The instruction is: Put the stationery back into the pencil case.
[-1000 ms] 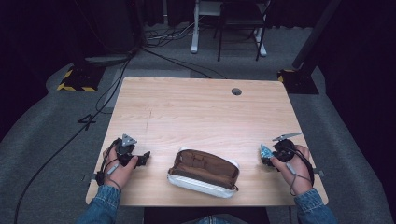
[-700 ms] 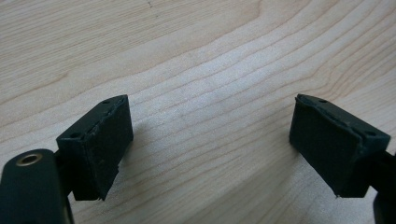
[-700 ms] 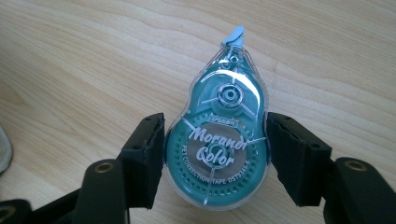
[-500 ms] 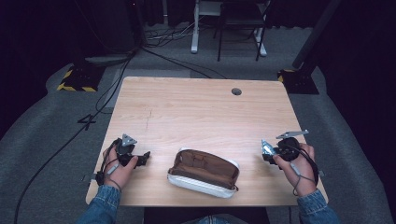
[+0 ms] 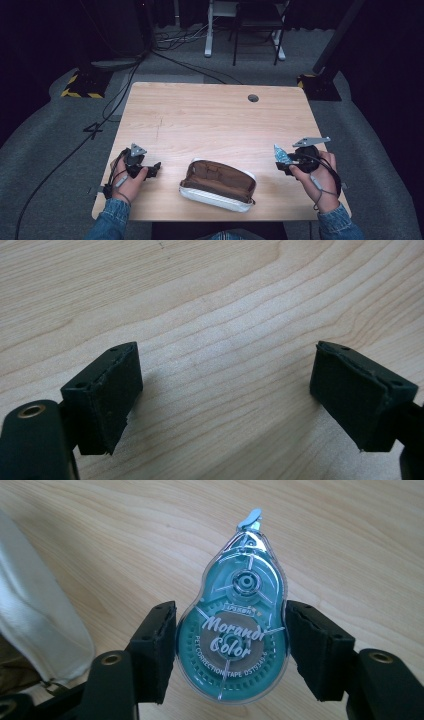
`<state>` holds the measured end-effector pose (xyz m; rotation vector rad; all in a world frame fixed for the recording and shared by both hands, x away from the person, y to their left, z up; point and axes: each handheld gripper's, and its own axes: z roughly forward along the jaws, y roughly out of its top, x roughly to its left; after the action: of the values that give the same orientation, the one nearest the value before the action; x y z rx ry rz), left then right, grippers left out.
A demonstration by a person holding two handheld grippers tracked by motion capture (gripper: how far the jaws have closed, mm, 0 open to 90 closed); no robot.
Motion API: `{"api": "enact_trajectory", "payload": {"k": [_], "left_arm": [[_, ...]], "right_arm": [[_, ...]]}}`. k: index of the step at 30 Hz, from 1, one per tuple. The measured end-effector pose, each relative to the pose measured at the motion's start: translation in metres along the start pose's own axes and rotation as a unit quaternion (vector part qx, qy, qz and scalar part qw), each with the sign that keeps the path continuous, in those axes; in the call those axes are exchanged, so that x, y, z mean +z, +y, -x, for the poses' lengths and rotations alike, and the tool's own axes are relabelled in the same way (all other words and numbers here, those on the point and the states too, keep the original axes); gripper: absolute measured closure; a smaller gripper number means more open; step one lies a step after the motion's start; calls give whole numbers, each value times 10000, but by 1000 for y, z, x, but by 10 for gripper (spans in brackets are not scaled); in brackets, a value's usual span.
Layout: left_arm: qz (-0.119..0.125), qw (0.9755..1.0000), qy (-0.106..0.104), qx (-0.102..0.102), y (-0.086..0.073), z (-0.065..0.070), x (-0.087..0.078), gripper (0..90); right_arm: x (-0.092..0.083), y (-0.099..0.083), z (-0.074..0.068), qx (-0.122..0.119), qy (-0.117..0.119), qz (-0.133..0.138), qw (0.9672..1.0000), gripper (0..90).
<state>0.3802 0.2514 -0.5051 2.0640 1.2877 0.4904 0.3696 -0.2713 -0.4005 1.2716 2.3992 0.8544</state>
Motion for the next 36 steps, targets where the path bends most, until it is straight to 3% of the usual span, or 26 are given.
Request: {"api": "enact_trajectory", "payload": {"k": [16,27,36], "left_arm": [[0,10000,-2,-5,0,0,0,137],[-2,10000,6,-5,0,0,0,137],[0,10000,11,-10,0,0,0,137]], "right_arm": [[-19,22,-39,-585,513,238,9967,396],[-26,35,-74,-1020,957,345,9896,396],[-25,41,-92,-1213,1184,336,9850,396]]}}
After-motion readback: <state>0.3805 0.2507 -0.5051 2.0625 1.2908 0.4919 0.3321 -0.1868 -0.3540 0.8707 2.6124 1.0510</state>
